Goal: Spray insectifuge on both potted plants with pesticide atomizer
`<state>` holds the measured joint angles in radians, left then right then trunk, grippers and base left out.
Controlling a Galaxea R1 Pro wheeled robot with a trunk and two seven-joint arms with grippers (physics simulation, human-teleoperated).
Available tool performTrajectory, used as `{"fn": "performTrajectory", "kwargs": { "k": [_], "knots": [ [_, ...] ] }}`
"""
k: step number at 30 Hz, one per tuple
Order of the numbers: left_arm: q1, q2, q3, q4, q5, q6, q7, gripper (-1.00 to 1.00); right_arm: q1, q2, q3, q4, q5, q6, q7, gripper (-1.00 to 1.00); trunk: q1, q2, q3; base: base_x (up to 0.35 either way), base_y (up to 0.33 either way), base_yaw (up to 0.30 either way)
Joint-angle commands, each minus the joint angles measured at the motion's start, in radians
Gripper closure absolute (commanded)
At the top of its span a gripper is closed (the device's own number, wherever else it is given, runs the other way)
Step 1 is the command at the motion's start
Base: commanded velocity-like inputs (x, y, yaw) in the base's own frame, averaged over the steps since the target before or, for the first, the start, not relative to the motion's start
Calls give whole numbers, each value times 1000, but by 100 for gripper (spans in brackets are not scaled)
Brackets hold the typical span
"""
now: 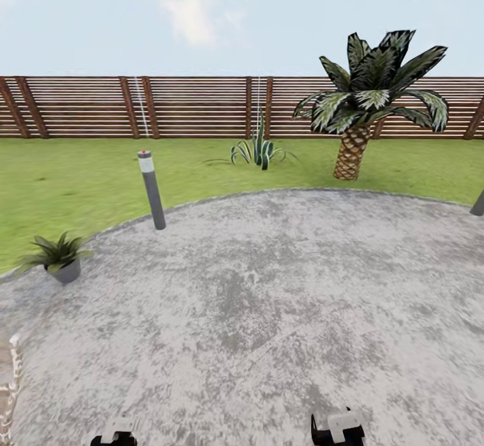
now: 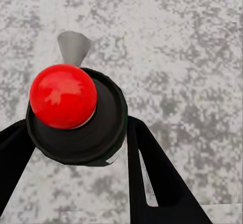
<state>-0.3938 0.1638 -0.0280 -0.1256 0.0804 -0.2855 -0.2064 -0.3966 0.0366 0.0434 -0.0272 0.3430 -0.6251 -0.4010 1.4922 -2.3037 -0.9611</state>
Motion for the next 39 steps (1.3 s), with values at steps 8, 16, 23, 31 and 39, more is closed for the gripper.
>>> {"fn": "performTrajectory", "kwargs": {
  "k": [8,16,23,31,39],
  "knots": [
    [0,0,-3,1,9,-3,-5,100,-1,0,4,1,7,1,-10,-100,0,0,-1,335,0,0],
    [-1,0,-3,1,9,-3,-5,100,-1,0,4,1,7,1,-10,-100,0,0,-1,335,0,0],
    [-1,0,-3,1,9,-3,-6,100,-1,1,6,1,7,1,-10,-100,0,0,-1,335,0,0],
    [0,0,-3,1,9,-3,-5,100,-1,2,6,1,7,1,-10,-100,0,0,-1,335,0,3],
    [0,0,-3,1,9,-3,-5,100,-1,2,6,1,7,1,-10,-100,0,0,-1,335,0,174]
  ]
}}
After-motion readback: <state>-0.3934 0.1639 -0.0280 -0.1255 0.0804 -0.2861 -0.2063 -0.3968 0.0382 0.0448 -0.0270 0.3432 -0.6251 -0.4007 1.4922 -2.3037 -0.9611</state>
